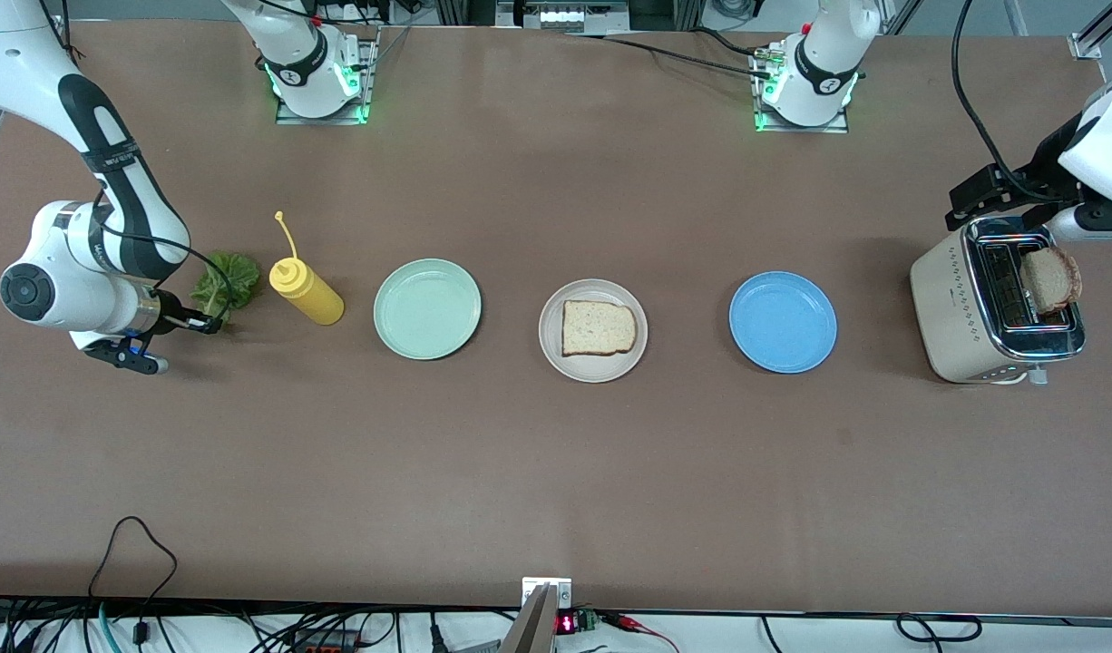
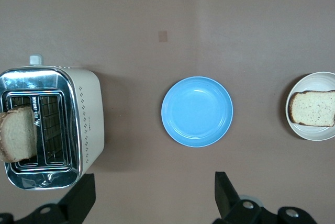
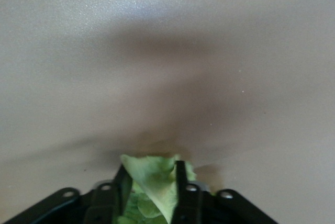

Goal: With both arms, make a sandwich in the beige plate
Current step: 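Close the right gripper on the lettuce and lift it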

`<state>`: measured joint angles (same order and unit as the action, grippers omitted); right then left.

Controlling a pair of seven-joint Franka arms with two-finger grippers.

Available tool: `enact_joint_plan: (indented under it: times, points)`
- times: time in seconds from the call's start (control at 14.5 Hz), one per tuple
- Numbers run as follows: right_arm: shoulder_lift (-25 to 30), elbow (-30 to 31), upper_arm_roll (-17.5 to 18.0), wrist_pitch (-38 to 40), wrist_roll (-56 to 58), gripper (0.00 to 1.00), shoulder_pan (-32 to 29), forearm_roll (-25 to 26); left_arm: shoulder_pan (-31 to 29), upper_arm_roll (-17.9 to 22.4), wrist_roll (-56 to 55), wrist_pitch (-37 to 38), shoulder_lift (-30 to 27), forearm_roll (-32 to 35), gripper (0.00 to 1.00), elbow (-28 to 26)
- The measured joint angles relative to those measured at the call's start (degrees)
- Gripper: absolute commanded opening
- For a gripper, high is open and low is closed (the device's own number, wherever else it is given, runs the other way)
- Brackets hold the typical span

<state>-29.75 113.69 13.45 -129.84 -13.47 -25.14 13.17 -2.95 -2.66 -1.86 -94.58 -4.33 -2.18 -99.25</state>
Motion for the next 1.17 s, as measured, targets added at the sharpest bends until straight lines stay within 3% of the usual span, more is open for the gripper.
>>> enact_joint_plan:
  times: [0.41, 0.83, 1.17]
  points:
    - [0.9, -0.1, 0.0, 1.4, 3.4, 0.00, -0.1, 0.3, 0.1, -0.3, 0.0, 0.0, 0.0, 0.0, 1.00, 0.5]
    - [8.6, -0.6, -0.1, 11.0, 11.5, 0.00, -0.9, 0.2, 0.4, -0.4, 0.0, 0.0, 0.0, 0.0, 1.00, 0.7]
    - [16.4, -3.2, 0.2, 26.1, 13.3, 0.00, -0.7, -8.7, 1.1, -0.5, 0.0, 0.0, 0.0, 0.0, 1.00, 0.8]
